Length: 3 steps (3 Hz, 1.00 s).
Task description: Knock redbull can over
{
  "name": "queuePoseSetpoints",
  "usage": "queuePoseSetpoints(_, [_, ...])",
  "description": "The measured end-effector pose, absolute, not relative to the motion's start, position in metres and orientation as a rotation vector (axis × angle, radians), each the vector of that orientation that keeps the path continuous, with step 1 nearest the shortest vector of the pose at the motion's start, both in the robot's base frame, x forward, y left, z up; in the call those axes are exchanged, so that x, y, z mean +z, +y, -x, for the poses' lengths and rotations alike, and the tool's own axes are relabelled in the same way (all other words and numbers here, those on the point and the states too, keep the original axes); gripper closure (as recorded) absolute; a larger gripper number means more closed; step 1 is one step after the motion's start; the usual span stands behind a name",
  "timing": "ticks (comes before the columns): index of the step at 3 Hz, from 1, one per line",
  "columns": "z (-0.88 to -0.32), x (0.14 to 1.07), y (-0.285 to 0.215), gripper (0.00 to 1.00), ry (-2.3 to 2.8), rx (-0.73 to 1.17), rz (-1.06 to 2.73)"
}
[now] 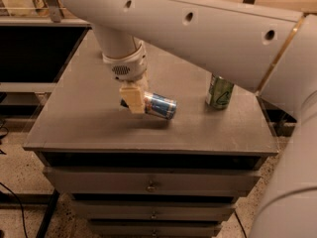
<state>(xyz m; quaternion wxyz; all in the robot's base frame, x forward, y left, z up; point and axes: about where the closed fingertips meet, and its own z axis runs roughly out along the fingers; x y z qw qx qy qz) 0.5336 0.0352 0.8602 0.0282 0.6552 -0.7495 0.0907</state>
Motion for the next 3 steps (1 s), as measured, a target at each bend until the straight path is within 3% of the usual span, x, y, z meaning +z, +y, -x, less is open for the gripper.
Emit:
queuePoseSetpoints(2, [-0.542, 0.8602, 0.0444, 0.13, -2.353, 0.274, -2.063])
queuePoseSetpoints(3, [-0.5448, 0.8603, 0.0471, 0.0, -2.367, 0.272, -2.077])
